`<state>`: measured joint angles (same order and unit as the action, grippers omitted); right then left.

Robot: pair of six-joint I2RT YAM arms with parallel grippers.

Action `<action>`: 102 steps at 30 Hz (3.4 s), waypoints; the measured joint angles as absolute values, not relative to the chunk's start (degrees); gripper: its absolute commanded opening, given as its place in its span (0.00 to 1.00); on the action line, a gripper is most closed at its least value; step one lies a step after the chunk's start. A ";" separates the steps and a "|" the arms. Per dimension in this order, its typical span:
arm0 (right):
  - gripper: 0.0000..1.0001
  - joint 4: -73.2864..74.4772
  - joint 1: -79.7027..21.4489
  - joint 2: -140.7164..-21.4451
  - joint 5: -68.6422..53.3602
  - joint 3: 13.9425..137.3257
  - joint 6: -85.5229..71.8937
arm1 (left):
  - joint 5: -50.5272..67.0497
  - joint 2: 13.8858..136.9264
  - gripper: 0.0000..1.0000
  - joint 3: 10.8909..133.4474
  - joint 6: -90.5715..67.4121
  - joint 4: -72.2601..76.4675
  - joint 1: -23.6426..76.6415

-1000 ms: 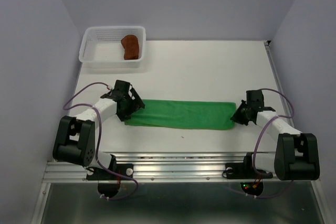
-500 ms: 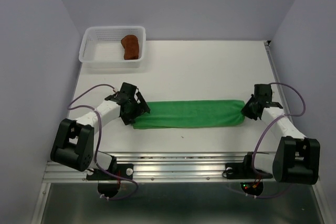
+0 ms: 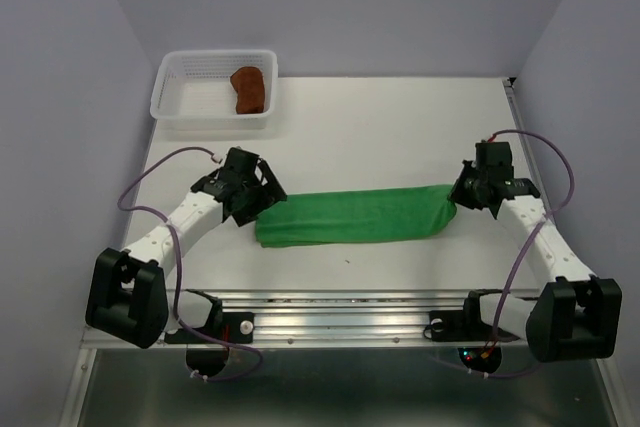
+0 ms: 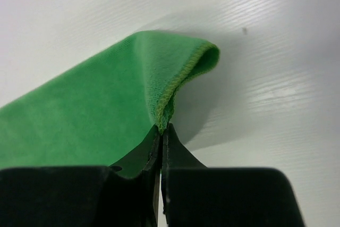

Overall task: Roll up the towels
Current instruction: Fold the towel

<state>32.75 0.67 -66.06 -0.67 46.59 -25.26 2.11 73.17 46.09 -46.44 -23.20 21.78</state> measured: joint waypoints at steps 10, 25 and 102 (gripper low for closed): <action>0.01 33.39 -17.15 -67.00 -3.77 52.56 -30.26 | -0.89 73.14 0.88 43.72 -46.30 -22.52 17.80; 0.01 22.83 -40.07 -83.05 -7.51 60.97 -40.77 | 0.01 77.71 0.24 37.69 -43.99 -14.96 13.96; 0.67 10.00 -57.63 -120.22 -5.61 90.52 -41.98 | -5.26 56.47 0.70 36.49 -45.58 -27.55 12.14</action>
